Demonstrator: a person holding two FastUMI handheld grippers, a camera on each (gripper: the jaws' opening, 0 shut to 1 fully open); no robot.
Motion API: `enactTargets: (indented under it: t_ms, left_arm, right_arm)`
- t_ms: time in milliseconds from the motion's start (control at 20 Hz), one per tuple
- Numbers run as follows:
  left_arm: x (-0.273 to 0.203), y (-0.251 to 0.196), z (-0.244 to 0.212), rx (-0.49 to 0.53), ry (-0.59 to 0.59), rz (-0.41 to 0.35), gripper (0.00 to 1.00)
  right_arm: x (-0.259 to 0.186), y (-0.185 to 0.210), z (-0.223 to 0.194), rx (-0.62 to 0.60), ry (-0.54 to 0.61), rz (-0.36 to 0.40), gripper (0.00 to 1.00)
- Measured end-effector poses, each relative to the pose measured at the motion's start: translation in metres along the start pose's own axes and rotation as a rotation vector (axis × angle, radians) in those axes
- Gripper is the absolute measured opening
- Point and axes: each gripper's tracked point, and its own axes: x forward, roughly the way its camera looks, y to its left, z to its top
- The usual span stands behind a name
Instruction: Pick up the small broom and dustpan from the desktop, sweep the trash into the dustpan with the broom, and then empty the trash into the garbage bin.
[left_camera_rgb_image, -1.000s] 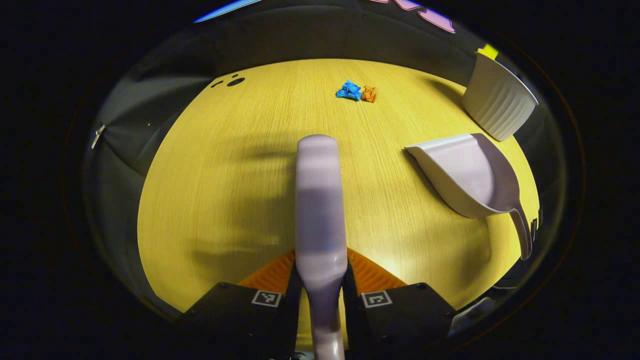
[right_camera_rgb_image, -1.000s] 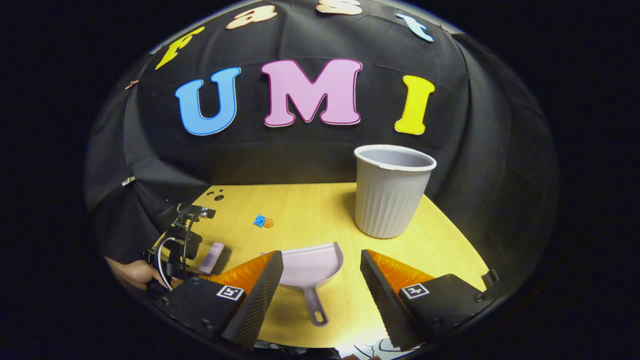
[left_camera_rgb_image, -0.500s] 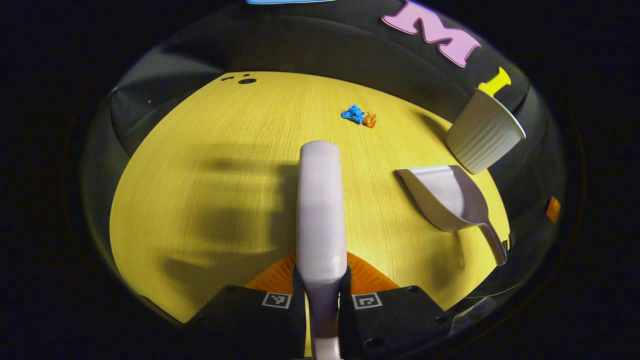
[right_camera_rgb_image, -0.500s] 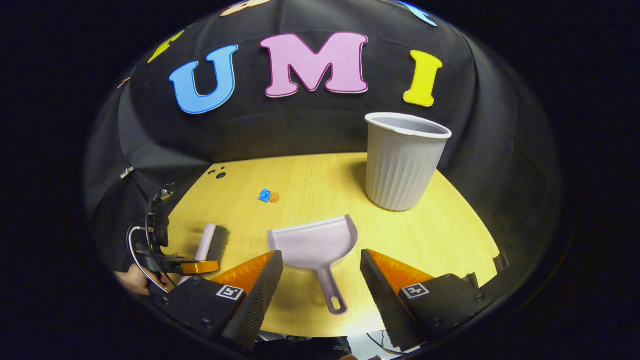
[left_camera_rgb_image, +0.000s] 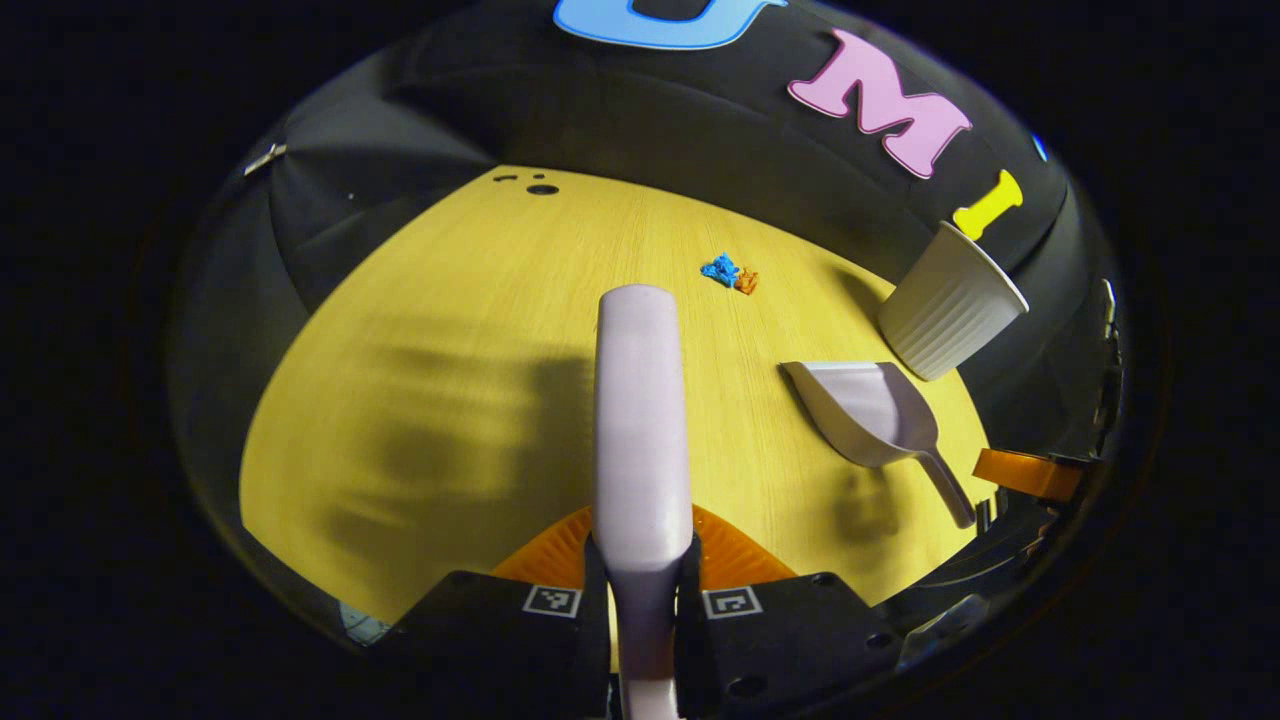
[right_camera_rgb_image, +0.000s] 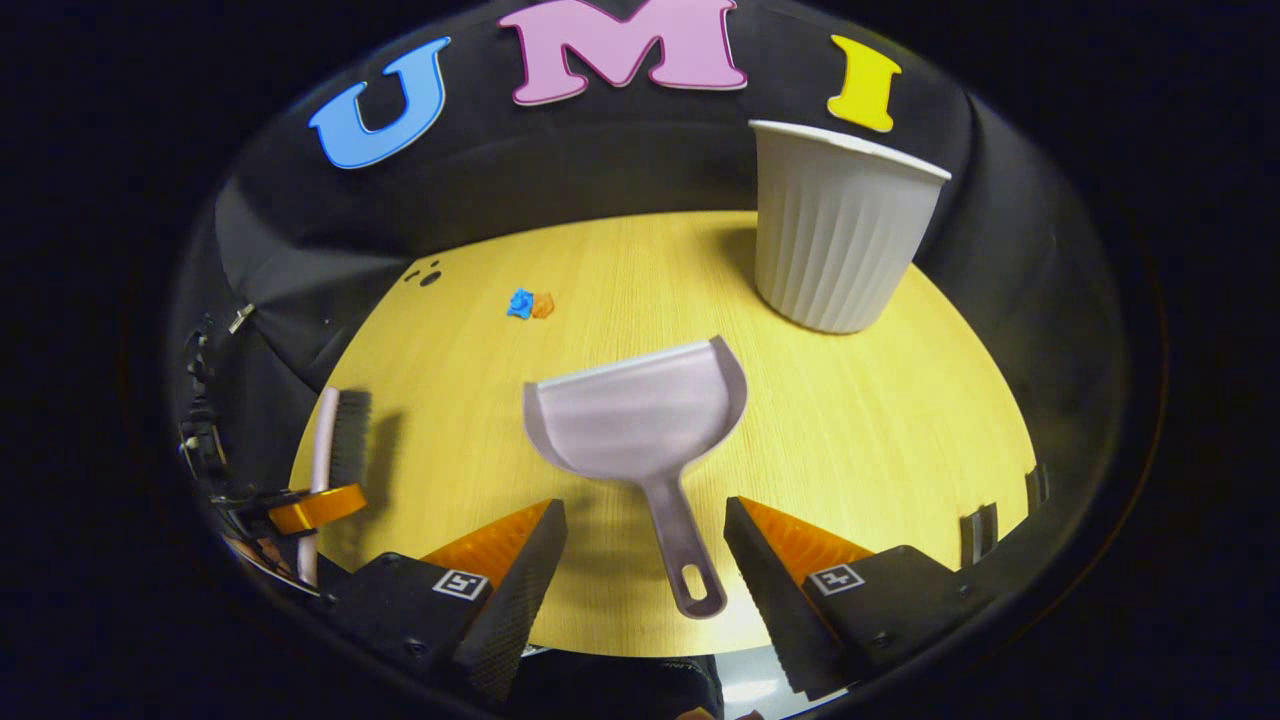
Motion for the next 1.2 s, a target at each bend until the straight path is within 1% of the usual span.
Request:
enactTargets:
  t_ms: [50, 100, 200, 250, 350, 400, 550, 650, 700, 750, 800, 850, 900, 950, 1050, 1100, 1150, 1200]
  left_arm:
    - [-0.007, -0.002, 0.003, 0.019, -0.011, 0.006, 0.29]
    - [-0.013, -0.006, 0.006, 0.019, -0.014, 0.002, 0.3]
    - [-0.021, -0.014, 0.008, -0.003, -0.011, -0.007, 0.28]
    - [-0.024, -0.017, 0.009, -0.009, -0.009, -0.008, 0.3]
    - [-0.028, -0.02, 0.009, -0.005, -0.001, 0.007, 0.28]
    - [-0.027, -0.022, 0.008, -0.005, 0.007, 0.013, 0.29]
    - [-0.028, -0.026, 0.004, -0.025, 0.037, 0.031, 0.28]
    - [-0.026, -0.026, 0.005, -0.031, 0.049, 0.047, 0.28]
    - [-0.025, -0.025, 0.006, -0.032, 0.053, 0.055, 0.29]
    - [-0.024, -0.025, 0.006, -0.034, 0.057, 0.061, 0.28]
    - [-0.022, -0.025, 0.007, -0.036, 0.061, 0.068, 0.29]
    - [-0.021, -0.025, 0.007, -0.039, 0.064, 0.075, 0.28]
    - [-0.019, -0.025, 0.008, -0.043, 0.069, 0.081, 0.3]
    - [-0.016, -0.025, 0.009, -0.049, 0.073, 0.084, 0.29]
    - [-0.008, -0.025, 0.014, -0.05, 0.079, 0.09, 0.3]
    - [-0.002, -0.023, 0.019, -0.04, 0.083, 0.097, 0.3]
    - [0.002, -0.021, 0.022, -0.028, 0.087, 0.101, 0.29]
    - [0.006, -0.021, 0.027, -0.017, 0.093, 0.104, 0.3]
  right_arm:
    - [0.009, -0.003, -0.007, -0.002, 0.025, -0.003, 1.0]
    - [0.019, -0.007, -0.011, -0.01, 0.049, -0.01, 1.0]
    - [0.036, -0.014, -0.016, -0.027, 0.089, -0.02, 1.0]
    - [0.045, -0.014, -0.018, -0.035, 0.103, -0.018, 1.0]
    - [0.063, -0.017, -0.024, -0.058, 0.141, -0.019, 1.0]
    - [0.07, -0.018, -0.027, -0.074, 0.165, -0.022, 1.0]
    - [0.089, -0.016, -0.035, -0.106, 0.221, -0.013, 1.0]
    - [0.096, -0.016, -0.034, -0.101, 0.233, -0.011, 0.89]
    - [0.098, -0.016, -0.035, -0.093, 0.243, -0.01, 0.71]
    - [0.099, -0.017, -0.032, -0.09, 0.243, -0.011, 0.63]
    - [0.1, -0.017, -0.034, -0.094, 0.25, -0.003, 0.58]
    - [0.099, -0.018, -0.033, -0.107, 0.24, -0.001, 0.56]
    - [0.097, -0.017, -0.034, -0.122, 0.246, 0.003, 0.43]
    - [0.1, -0.018, -0.034, -0.141, 0.244, 0.005, 0.4]
    - [0.1, -0.016, -0.034, -0.168, 0.25, 0.008, 0.41]
    - [0.101, -0.015, -0.035, -0.186, 0.259, 0.02, 0.37]
    - [0.098, -0.016, -0.036, -0.207, 0.272, 0.039, 0.4]
    - [0.098, -0.016, -0.036, -0.212, 0.273, 0.055, 0.43]
